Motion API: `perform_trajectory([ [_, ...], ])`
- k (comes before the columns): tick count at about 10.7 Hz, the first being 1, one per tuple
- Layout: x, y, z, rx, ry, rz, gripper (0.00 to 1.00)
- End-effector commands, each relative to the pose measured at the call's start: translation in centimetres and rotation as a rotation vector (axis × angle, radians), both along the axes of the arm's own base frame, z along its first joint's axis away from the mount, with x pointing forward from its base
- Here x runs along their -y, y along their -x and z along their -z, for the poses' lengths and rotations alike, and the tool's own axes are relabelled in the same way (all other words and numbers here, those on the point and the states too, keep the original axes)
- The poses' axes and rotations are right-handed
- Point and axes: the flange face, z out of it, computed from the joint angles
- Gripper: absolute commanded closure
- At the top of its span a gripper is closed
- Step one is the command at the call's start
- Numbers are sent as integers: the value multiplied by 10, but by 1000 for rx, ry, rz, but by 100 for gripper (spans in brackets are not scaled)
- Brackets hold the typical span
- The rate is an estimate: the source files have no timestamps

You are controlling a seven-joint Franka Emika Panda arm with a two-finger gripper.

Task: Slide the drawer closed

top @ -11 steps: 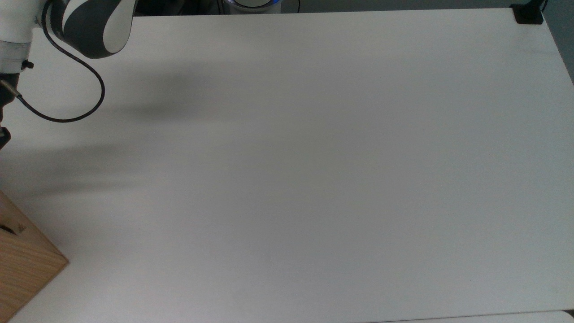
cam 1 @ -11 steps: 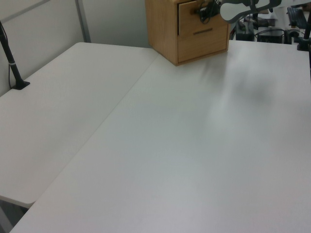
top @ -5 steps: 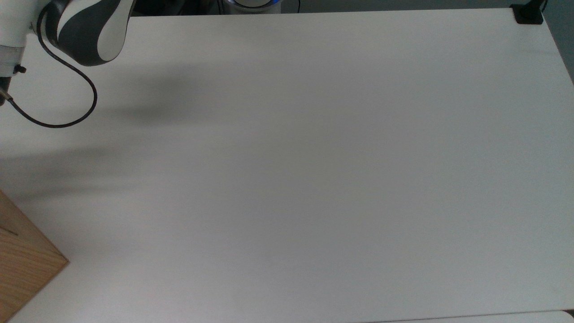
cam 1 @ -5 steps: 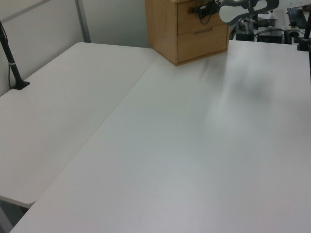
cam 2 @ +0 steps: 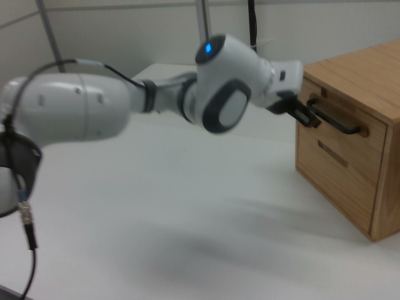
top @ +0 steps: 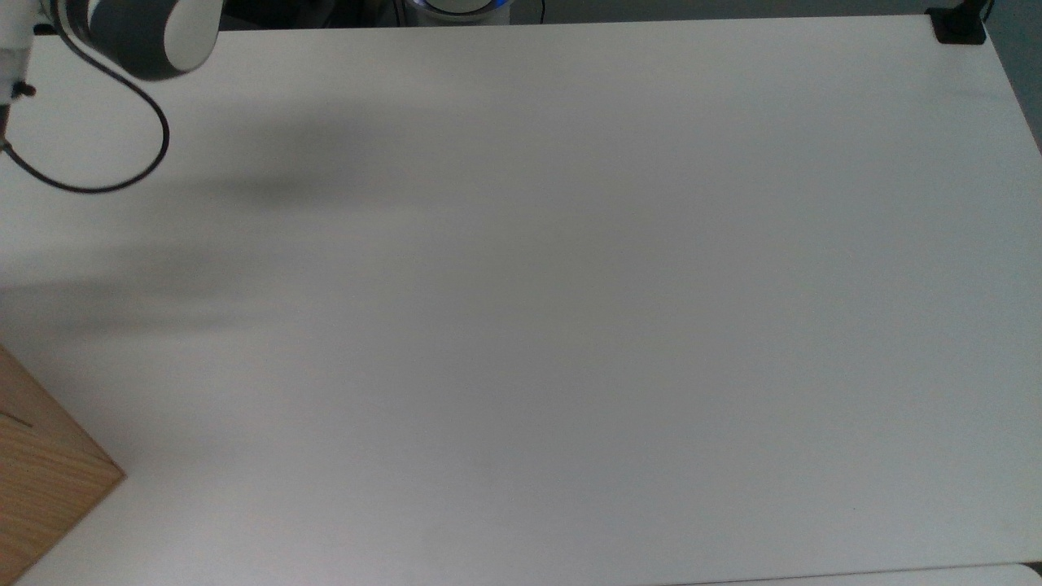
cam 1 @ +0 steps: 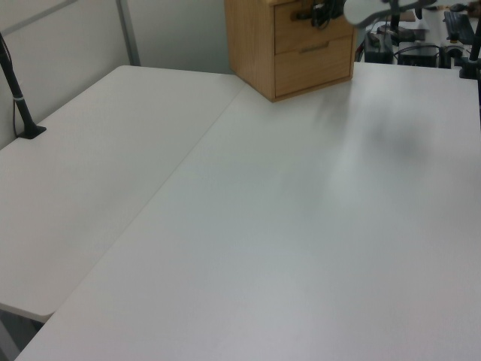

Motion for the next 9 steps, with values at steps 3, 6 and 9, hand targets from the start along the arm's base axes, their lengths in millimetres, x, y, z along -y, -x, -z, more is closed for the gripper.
perform_trajectory([
  [3, -95, 99, -96, -538, -188, -392, 38],
  [6, -171, 108, -98, -707, -251, -542, 0],
  [9, -188, 119, -99, -728, -221, -655, 0],
])
